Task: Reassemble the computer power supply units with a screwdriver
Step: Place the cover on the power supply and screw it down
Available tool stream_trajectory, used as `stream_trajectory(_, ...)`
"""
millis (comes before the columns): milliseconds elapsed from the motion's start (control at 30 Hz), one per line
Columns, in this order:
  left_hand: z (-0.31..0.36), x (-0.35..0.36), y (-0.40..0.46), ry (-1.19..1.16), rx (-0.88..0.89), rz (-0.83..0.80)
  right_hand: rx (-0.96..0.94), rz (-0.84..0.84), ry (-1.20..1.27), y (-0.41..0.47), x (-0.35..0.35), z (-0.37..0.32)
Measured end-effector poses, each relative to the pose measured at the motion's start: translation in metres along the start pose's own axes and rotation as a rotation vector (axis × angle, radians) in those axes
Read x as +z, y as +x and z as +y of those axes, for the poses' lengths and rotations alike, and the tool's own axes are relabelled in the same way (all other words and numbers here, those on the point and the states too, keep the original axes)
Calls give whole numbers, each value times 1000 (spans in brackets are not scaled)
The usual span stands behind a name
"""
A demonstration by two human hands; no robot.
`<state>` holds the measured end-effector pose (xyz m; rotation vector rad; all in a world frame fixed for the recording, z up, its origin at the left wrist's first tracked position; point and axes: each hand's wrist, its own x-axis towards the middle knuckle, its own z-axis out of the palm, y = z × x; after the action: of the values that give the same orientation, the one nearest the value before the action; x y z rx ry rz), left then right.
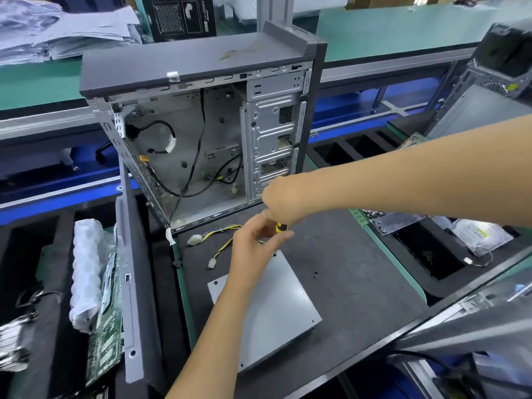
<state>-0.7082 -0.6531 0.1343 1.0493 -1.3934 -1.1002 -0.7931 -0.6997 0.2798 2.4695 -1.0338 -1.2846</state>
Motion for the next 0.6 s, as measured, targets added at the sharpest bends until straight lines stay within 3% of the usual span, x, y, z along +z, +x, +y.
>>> stream_trajectory(233, 2, -19, -3, -62, -74, -234, -420, 400, -724, -21, 5, 23)
stream_trajectory(300, 3, -20, -7, -199, -101, -221, -361, 331, -611, -19, 3, 14)
stream_trajectory(433, 1, -9, 1, -114, -54, -132, 25, -13, 9, 4, -10, -3)
stream_trajectory(533, -1, -4, 7, -143, -76, -54, 148, -185, 446, 18, -13, 1)
stream_trajectory(600, -5, -9, 8, -179, -80, -81, 66, -138, 389, 7, -13, 6)
